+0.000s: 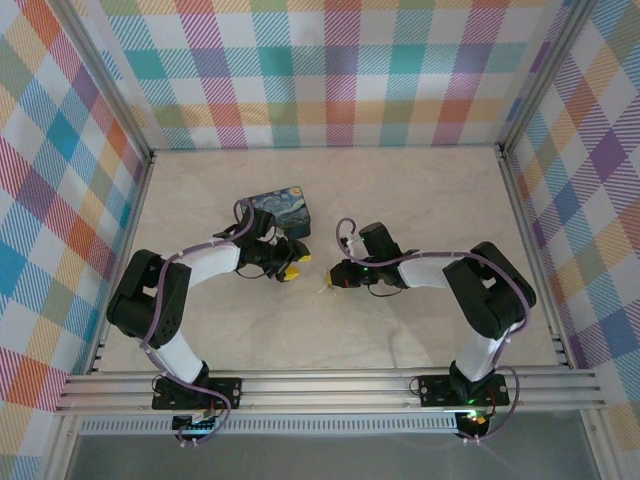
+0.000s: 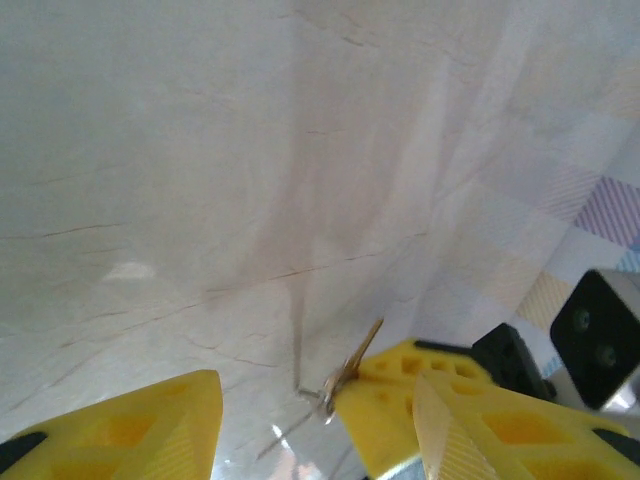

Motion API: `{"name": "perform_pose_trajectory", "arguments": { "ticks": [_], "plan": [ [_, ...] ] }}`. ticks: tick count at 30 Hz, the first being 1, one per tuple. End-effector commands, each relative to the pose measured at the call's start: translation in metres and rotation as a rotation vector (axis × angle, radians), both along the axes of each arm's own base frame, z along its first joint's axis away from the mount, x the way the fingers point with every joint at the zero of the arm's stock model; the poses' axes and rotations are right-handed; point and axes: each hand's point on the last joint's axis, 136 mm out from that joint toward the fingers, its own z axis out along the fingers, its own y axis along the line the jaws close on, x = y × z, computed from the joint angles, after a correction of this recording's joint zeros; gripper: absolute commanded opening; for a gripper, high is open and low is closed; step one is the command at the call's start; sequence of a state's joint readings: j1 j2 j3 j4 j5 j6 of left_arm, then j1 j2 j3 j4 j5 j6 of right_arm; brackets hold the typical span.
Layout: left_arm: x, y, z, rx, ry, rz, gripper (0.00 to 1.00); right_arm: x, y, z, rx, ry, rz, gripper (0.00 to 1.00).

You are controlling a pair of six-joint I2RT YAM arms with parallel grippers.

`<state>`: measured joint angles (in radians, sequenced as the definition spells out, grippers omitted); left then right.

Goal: Unlock the padlock with the key

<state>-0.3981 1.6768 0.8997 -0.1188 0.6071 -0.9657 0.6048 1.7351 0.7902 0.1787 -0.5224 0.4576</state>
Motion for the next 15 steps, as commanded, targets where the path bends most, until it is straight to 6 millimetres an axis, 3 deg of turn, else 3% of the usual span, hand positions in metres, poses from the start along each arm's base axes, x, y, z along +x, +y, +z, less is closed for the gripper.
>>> {"name": "perform_pose_trajectory", "arguments": {
  "ticks": [1, 11, 15],
  "plan": [
    [0.002, -0.016, 0.010, -0.115, 0.020, 0.004, 0.53, -0.015, 0.006, 0.032, 0.104, -0.022, 0.146, 0.02],
    [0.006, -0.023, 0.049, -0.192, -0.032, 0.006, 0.50, -0.032, 0.011, 0.068, 0.202, -0.072, 0.326, 0.03],
    [-0.009, -0.035, 0.065, -0.130, -0.133, -0.202, 0.46, -0.032, 0.012, 0.073, 0.199, -0.080, 0.341, 0.03]
  ]
}}
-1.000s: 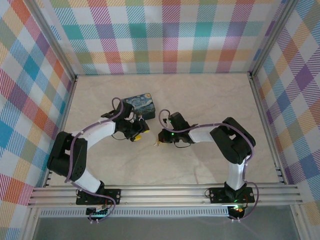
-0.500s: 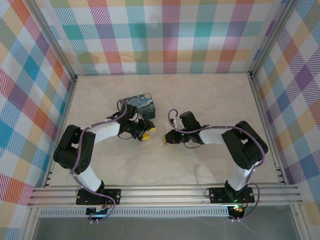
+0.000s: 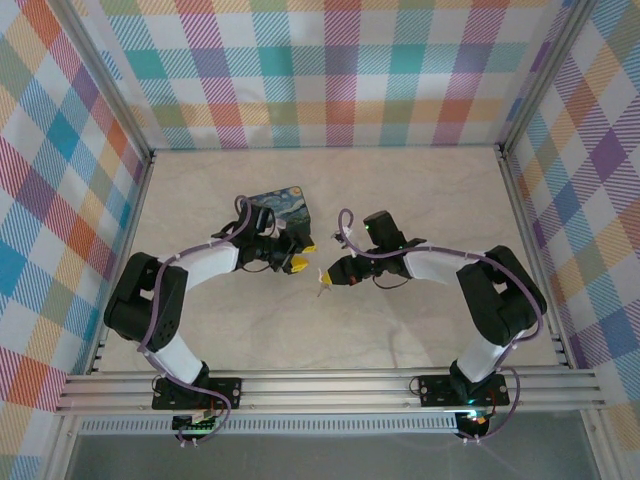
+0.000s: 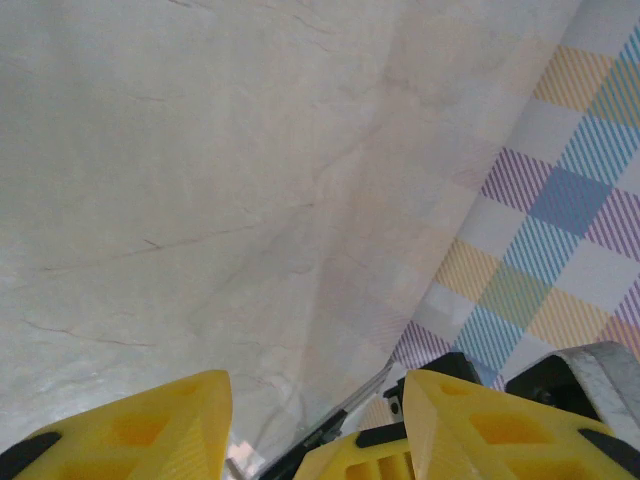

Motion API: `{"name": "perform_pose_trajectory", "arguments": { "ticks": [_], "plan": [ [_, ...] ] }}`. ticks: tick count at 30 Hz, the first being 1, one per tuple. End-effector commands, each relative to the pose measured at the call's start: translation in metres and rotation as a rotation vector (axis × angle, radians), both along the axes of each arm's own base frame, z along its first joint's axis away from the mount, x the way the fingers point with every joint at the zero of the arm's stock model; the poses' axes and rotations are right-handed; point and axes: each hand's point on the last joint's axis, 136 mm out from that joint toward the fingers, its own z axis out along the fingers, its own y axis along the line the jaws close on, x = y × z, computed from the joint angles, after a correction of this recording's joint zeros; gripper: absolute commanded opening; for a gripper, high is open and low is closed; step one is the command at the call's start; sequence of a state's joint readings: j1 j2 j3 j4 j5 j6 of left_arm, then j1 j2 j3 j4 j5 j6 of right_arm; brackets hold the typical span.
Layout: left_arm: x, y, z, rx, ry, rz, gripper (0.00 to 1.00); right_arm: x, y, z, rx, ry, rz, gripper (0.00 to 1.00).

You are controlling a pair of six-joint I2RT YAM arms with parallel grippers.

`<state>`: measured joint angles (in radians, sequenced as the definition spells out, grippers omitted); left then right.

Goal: Unlock the padlock with the key

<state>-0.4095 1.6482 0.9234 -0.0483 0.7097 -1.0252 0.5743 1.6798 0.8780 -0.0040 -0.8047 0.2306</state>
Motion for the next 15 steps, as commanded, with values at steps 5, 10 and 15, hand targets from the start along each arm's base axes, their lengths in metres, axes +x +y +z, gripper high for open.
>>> {"name": "perform_pose_trajectory", "arguments": {
  "ticks": [5, 10, 15],
  "plan": [
    [-0.018, -0.012, 0.033, 0.055, -0.161, -0.236, 0.35, -0.008, 0.000, 0.027, 0.050, -0.052, 0.062, 0.02],
    [-0.023, -0.009, 0.031, 0.079, -0.166, -0.274, 0.31, -0.010, 0.000, 0.039, 0.079, -0.057, 0.063, 0.02],
    [-0.027, -0.014, 0.039, 0.028, -0.188, -0.285, 0.26, -0.008, 0.002, 0.047, 0.105, -0.056, 0.062, 0.02]
  ]
}}
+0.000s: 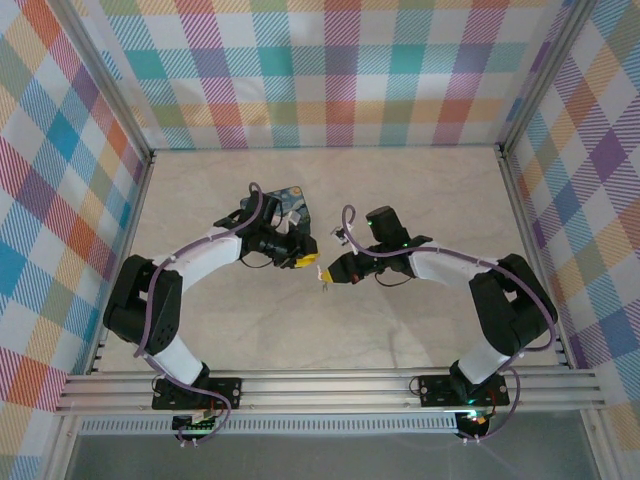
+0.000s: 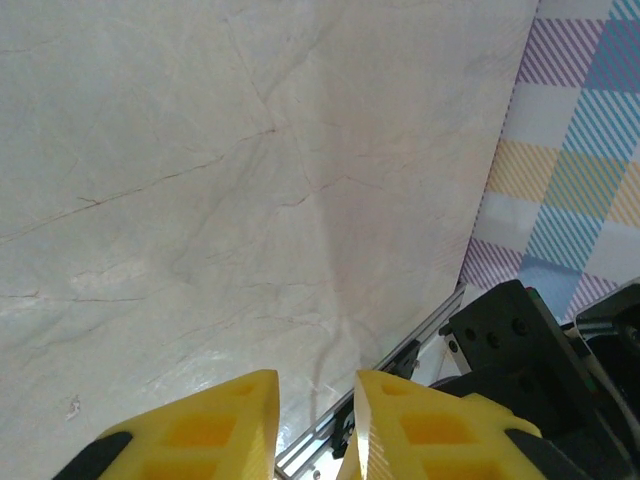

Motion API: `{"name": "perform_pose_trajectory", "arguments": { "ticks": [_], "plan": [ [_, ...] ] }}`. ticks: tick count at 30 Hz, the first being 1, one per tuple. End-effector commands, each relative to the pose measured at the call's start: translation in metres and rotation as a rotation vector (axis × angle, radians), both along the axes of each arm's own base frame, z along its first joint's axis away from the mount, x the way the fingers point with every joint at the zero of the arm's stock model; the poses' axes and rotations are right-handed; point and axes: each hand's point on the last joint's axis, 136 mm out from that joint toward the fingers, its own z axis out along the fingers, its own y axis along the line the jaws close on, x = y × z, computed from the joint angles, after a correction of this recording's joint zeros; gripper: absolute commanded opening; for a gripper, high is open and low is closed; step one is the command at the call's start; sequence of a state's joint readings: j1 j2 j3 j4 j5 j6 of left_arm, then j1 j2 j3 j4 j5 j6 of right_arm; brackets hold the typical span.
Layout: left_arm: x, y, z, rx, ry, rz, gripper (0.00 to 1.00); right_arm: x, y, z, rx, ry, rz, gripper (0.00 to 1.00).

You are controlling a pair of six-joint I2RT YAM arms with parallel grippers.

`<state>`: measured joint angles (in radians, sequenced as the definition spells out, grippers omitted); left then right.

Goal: Unlock the padlock with the key

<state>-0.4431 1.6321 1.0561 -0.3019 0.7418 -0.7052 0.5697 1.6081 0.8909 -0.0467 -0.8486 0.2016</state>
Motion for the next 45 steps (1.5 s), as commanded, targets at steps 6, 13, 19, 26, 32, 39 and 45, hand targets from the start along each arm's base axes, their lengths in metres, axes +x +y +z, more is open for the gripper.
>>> {"name": "perform_pose_trajectory", "arguments": {
  "ticks": [6, 13, 19, 26, 32, 39, 45],
  "plan": [
    [-0.010, -0.006, 0.031, -0.102, -0.079, -0.044, 0.25, 0.004, 0.007, 0.019, 0.051, 0.008, 0.031, 0.02],
    [-0.020, -0.001, 0.037, -0.097, -0.103, -0.054, 0.22, 0.012, 0.012, 0.024, 0.074, 0.009, 0.022, 0.02],
    [-0.023, 0.001, 0.039, -0.095, -0.111, -0.055, 0.17, 0.015, 0.015, 0.030, 0.101, 0.007, 0.017, 0.02],
    [-0.025, 0.002, 0.039, -0.098, -0.117, -0.053, 0.13, 0.017, 0.016, 0.032, 0.115, 0.020, 0.012, 0.02],
    [-0.026, 0.004, 0.036, -0.092, -0.111, -0.043, 0.00, 0.019, 0.017, 0.029, 0.110, 0.034, 0.002, 0.03],
    [-0.014, 0.008, 0.034, -0.067, -0.134, 0.027, 0.00, 0.022, 0.004, 0.032, 0.121, 0.018, -0.049, 0.40],
    [-0.003, 0.011, 0.039, -0.057, -0.142, 0.099, 0.00, 0.041, -0.008, 0.037, 0.155, 0.076, -0.239, 0.51]
  ]
}}
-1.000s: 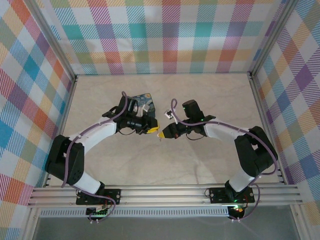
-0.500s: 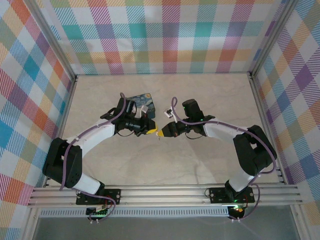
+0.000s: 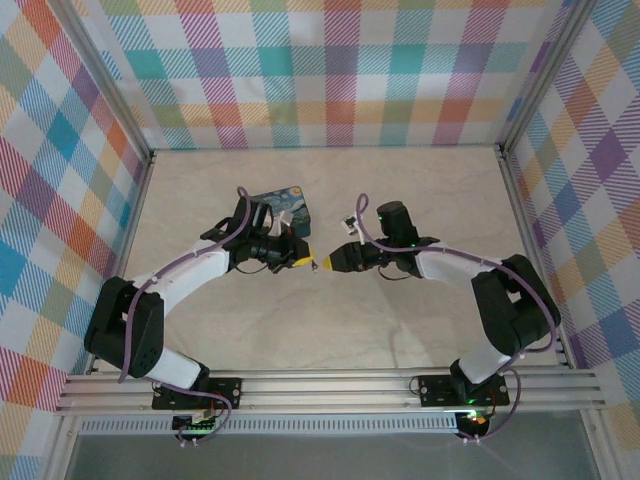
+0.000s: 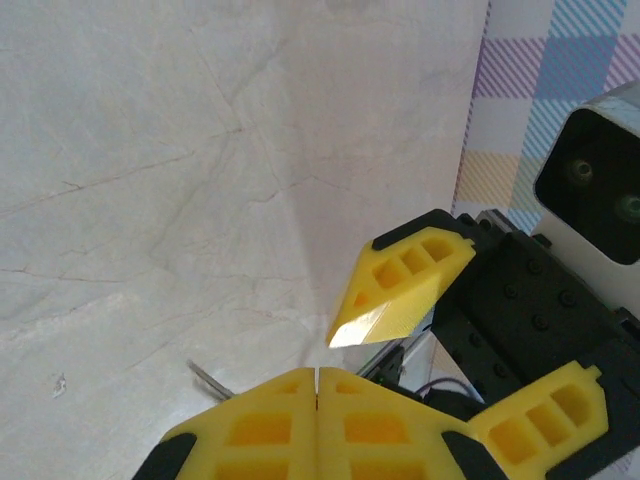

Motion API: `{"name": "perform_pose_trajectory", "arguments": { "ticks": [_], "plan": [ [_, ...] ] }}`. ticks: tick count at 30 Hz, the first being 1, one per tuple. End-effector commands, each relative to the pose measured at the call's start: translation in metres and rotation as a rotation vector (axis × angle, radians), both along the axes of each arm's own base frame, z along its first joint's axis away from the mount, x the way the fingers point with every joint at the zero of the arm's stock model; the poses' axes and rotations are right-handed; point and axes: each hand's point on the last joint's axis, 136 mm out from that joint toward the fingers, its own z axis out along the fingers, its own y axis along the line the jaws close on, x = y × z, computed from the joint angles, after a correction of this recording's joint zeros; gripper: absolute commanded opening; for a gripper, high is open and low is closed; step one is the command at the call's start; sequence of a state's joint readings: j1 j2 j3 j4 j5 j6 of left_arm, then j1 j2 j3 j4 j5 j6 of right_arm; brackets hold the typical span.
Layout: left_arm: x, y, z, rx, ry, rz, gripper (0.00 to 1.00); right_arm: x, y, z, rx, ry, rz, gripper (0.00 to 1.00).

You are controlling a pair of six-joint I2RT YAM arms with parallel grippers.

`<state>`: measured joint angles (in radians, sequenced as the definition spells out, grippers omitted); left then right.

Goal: Unlock the padlock with the key

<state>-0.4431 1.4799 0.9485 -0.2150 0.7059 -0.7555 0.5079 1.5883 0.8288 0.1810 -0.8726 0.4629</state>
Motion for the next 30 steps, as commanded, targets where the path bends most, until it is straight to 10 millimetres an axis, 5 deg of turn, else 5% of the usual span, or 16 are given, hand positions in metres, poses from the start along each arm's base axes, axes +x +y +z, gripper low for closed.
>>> {"name": "perform_pose_trajectory", "arguments": {
  "ticks": [1, 6, 16, 24, 30],
  "plan": [
    [0.009, 0.001, 0.017, -0.025, -0.055, 0.059, 0.00, 0.019, 0.000, 0.021, 0.072, 0.013, -0.129, 0.51],
    [0.020, 0.004, 0.026, -0.056, -0.094, 0.142, 0.00, 0.035, 0.000, 0.031, 0.195, 0.085, -0.305, 0.51],
    [0.035, 0.006, 0.023, -0.073, -0.119, 0.218, 0.00, 0.018, 0.033, 0.041, 0.231, 0.163, -0.403, 0.43],
    [0.038, 0.009, 0.025, -0.068, -0.134, 0.236, 0.00, 0.024, 0.023, 0.033, 0.235, 0.234, -0.510, 0.36],
    [0.038, 0.013, 0.027, -0.054, -0.151, 0.253, 0.00, 0.026, 0.000, 0.024, 0.162, 0.225, -0.637, 0.43]
  ]
}}
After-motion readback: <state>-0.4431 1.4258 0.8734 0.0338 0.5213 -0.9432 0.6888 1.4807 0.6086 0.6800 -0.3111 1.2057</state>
